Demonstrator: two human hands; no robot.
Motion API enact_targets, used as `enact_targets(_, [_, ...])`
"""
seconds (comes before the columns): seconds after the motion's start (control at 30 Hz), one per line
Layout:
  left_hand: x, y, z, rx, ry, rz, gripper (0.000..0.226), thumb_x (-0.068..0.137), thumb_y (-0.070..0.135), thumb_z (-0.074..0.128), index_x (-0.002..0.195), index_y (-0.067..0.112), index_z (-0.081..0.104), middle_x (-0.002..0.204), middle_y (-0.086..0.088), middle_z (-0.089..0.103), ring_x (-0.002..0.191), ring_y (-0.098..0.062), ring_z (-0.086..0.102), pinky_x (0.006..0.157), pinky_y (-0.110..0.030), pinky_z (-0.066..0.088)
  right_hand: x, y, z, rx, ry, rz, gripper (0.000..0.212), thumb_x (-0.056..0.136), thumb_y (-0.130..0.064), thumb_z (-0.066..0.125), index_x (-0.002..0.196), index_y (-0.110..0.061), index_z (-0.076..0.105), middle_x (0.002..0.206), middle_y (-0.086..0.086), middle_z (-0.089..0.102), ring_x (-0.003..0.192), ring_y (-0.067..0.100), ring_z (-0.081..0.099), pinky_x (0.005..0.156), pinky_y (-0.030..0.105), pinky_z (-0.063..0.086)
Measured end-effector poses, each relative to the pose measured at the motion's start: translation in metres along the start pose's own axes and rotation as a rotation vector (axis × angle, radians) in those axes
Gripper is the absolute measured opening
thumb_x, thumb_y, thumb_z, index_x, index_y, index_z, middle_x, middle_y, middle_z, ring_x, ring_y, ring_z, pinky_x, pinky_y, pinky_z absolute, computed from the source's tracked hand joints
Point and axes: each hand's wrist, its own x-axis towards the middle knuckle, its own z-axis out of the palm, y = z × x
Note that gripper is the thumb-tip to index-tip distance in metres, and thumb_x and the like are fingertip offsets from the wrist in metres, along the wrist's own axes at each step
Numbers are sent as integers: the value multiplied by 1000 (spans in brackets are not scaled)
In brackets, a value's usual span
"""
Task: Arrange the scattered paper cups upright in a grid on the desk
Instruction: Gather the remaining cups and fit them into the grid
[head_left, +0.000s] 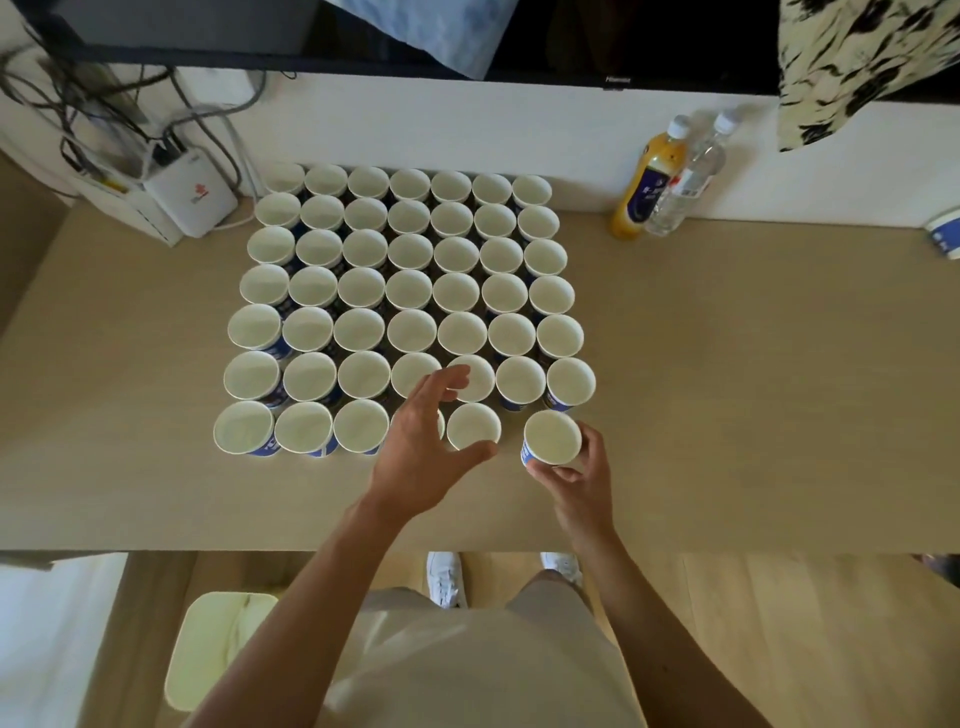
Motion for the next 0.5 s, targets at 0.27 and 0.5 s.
enact_targets(0.27, [-6,-4,-6,-34,7,-63,77,70,25,91,136,23,51,125,12,61,112,7,55,87,-17,48,15,29,24,-85,-29,35,71,75,-5,85,133,-18,46,120,0,60,102,1,63,97,39,56])
enact_targets(0.5, [-12,-8,-8,-26,21,-65,74,71,26,90,134,24,52,123,13,62,112,-6,59,90,-33,54,21,30,32,-119,-7,7,72,74,5,82,132,-21,48,123,-4,59,106,-10,57,94,31,54])
